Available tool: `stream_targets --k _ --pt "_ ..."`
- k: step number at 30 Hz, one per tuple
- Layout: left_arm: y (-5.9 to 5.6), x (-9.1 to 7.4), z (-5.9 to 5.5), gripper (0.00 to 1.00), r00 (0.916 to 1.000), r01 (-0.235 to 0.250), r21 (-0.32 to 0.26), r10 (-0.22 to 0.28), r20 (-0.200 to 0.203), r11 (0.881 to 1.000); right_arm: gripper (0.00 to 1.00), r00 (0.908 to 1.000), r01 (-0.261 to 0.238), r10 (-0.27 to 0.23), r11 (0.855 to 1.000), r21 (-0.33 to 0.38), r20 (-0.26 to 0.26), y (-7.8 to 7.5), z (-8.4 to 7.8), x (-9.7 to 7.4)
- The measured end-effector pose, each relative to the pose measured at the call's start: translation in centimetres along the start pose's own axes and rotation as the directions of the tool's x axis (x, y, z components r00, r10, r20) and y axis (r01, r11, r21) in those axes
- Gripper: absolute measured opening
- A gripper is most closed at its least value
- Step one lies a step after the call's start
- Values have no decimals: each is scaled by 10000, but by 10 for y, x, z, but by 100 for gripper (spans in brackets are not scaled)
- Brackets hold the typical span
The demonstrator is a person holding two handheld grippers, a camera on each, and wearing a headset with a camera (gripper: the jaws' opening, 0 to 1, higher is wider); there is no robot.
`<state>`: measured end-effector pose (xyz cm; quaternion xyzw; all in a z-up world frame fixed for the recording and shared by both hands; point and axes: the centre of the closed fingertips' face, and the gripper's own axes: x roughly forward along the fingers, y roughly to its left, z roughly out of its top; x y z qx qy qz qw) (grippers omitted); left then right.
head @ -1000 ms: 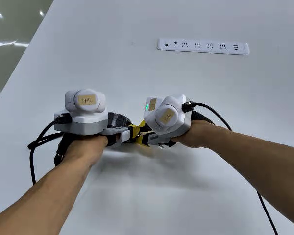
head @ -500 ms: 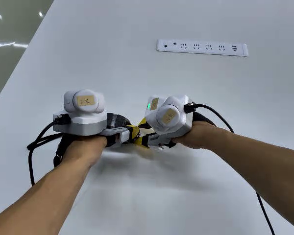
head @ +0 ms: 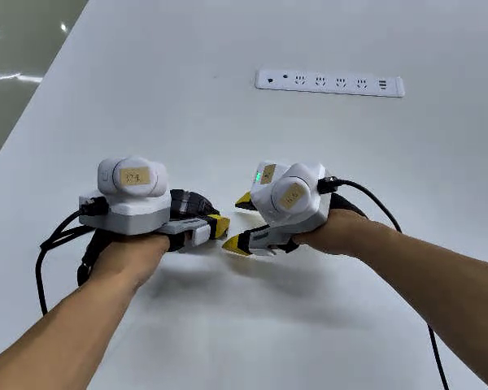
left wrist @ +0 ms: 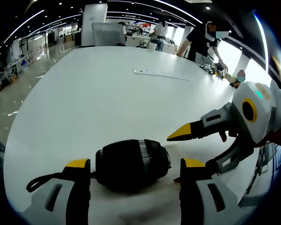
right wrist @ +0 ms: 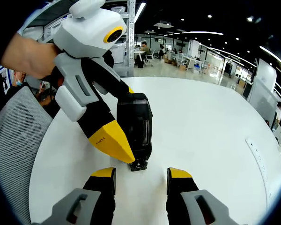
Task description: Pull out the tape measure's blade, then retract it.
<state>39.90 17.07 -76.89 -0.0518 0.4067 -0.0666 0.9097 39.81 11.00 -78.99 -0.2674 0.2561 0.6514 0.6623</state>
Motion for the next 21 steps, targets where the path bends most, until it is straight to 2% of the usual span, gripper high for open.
stream_targets --k 7,21 --pt "0 -5 -1 80 9996 205 522 -216 206 9984 50 9989 335 -352 9979 557 294 -2 -6 -15" --pt "-3 -17 -8 90 9951 742 1358 -824 555 9880 60 9925 1007 -1084 9873 1228 573 -2 -26 -50"
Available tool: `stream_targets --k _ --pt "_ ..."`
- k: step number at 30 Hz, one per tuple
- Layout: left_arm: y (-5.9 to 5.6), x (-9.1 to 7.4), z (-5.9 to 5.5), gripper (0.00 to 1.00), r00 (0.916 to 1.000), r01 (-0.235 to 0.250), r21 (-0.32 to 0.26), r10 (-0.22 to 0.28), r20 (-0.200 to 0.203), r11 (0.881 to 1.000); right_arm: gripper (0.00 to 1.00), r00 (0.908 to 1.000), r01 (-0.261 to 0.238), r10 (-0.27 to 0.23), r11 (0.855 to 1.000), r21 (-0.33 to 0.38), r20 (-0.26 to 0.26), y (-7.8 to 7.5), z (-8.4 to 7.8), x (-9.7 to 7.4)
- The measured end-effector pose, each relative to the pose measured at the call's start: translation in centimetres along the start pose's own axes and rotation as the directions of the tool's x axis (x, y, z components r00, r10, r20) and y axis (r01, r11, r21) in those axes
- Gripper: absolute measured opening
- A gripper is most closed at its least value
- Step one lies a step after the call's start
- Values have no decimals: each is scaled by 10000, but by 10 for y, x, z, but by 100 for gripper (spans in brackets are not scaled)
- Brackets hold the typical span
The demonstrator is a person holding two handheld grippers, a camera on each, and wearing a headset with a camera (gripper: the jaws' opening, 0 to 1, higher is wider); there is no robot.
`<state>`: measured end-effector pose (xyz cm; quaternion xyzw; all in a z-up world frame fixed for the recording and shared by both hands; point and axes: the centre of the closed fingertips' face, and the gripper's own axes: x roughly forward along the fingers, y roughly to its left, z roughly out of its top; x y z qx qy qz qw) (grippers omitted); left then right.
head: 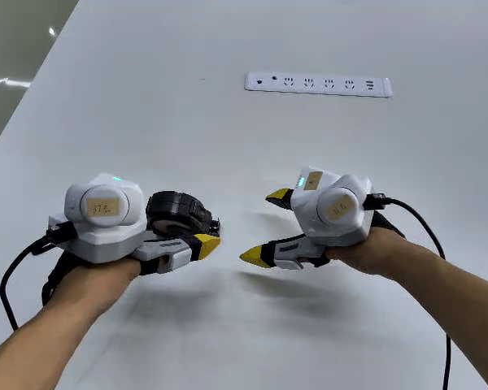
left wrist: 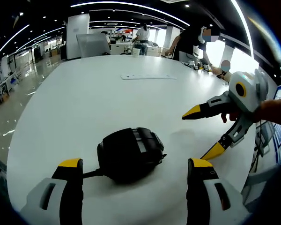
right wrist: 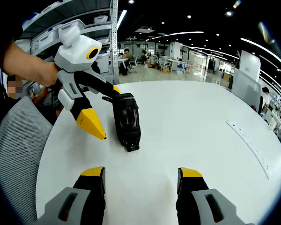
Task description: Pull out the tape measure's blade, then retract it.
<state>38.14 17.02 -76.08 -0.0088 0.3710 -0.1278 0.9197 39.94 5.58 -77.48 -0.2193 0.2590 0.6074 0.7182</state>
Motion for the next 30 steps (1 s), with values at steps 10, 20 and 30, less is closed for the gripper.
stream_targets --k 10,20,30 --pt "-6 -8 -4 93 9968 621 648 -651 463 9960 68 9960 700 -734 9954 658 515 -1 -14 -30" --pt "-13 -23 -4 99 9877 988 1439 -1147 1065 9846 78 9864 1366 -1458 9840 1139 764 4 -35 -60" --pt "-17 -33 -11 99 9827 1198 1934 -1441 1166 9738 84 9670 2029 -2253 9634 1753 1193 10 -47 -89"
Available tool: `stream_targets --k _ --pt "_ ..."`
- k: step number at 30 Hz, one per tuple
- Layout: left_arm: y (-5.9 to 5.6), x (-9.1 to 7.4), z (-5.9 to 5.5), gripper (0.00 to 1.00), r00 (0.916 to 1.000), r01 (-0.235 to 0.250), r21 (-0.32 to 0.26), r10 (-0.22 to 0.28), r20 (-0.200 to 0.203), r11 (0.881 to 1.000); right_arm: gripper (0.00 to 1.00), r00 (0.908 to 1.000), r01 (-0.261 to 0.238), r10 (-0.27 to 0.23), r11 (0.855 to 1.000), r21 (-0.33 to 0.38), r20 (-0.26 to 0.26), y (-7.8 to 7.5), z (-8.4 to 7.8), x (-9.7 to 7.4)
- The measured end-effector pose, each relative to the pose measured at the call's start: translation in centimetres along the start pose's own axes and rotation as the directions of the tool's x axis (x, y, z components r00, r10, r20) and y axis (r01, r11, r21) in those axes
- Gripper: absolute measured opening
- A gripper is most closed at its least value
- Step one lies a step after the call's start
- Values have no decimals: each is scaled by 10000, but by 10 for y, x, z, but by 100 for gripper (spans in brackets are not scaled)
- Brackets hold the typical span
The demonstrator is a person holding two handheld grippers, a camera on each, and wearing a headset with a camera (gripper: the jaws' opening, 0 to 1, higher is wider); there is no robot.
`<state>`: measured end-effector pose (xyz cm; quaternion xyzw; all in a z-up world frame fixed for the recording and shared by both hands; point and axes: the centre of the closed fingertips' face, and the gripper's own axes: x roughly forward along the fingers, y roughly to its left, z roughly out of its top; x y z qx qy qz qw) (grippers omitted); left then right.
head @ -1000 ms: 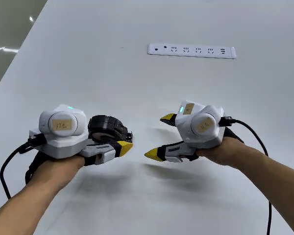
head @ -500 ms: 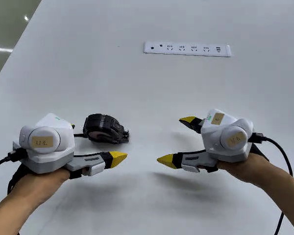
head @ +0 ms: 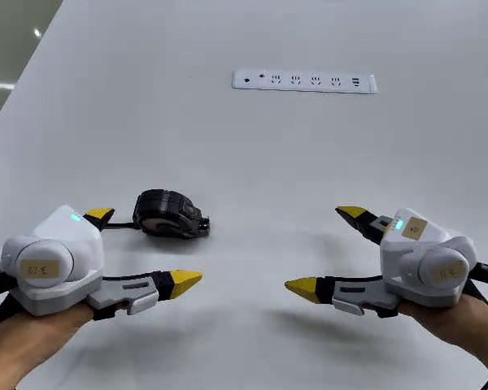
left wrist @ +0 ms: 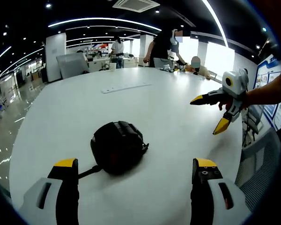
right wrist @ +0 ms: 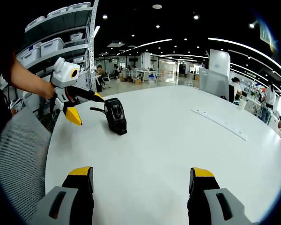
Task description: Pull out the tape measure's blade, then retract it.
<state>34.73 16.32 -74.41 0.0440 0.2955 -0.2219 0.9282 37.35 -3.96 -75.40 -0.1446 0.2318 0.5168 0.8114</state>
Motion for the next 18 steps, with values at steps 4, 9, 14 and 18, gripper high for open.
stream_targets --k 4,9,14,18 --pt "-2 -4 -3 99 9999 93 92 -94 75 9999 87 9996 234 -236 9996 186 141 1 -4 -10" --pt "-8 -11 -2 99 9989 266 105 -270 381 9996 92 9972 522 -549 9972 535 507 0 -5 -21" --pt "-13 -17 -2 99 9983 308 532 -334 483 9981 97 9950 606 -667 9949 803 747 1 -6 -28" --pt "-18 -21 -1 99 9978 324 691 -363 563 9971 99 9938 691 -764 9936 889 812 1 -7 -35"
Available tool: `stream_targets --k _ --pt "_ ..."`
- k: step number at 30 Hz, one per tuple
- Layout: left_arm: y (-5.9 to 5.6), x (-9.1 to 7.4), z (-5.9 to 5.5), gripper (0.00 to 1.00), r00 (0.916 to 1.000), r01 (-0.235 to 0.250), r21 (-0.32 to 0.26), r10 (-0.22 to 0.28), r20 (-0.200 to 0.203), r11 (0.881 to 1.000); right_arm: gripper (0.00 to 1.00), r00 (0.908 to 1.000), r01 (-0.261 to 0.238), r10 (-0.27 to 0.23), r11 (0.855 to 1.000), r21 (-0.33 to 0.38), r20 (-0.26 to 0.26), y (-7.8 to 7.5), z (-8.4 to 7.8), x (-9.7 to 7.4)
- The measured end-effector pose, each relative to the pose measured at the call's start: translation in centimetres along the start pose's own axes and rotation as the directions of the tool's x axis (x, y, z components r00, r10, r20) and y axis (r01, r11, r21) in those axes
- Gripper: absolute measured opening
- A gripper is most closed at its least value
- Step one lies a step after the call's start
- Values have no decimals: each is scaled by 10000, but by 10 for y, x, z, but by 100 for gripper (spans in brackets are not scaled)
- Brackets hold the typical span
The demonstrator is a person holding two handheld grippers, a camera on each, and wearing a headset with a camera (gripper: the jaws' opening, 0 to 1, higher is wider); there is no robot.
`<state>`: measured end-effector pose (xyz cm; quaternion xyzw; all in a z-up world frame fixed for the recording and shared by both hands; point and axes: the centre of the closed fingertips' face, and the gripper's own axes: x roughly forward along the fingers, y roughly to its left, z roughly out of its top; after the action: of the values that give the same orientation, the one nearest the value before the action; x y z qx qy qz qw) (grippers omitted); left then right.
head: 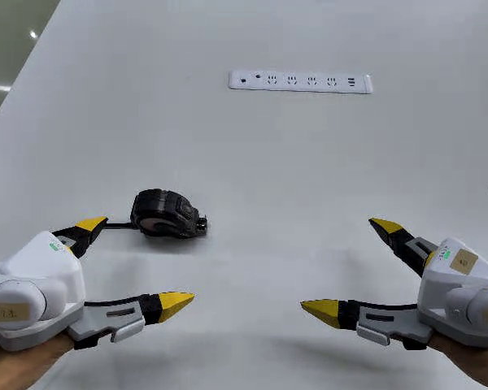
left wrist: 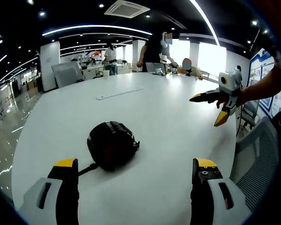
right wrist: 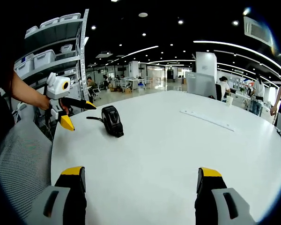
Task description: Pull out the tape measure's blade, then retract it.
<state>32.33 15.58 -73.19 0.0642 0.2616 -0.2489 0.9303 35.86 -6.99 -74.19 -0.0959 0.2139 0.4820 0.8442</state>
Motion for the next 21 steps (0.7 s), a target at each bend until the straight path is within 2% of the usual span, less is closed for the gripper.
stream_targets --k 7,13,17,21 --pt "-5 -6 7 99 9993 36 -54 -34 383 10000 99 9998 190 -191 9998 38 83 1 -1 -10" --pt "-10 -10 10 99 9987 286 -126 -280 431 9995 99 9995 286 -287 9995 114 91 1 -2 -15" --pt "-10 -12 12 99 9984 270 -198 -259 499 9994 99 9993 351 -353 9992 181 79 0 -4 -18" --pt "-8 -13 9 99 9986 366 -317 -353 387 9988 99 9993 360 -361 9992 191 42 0 -5 -19"
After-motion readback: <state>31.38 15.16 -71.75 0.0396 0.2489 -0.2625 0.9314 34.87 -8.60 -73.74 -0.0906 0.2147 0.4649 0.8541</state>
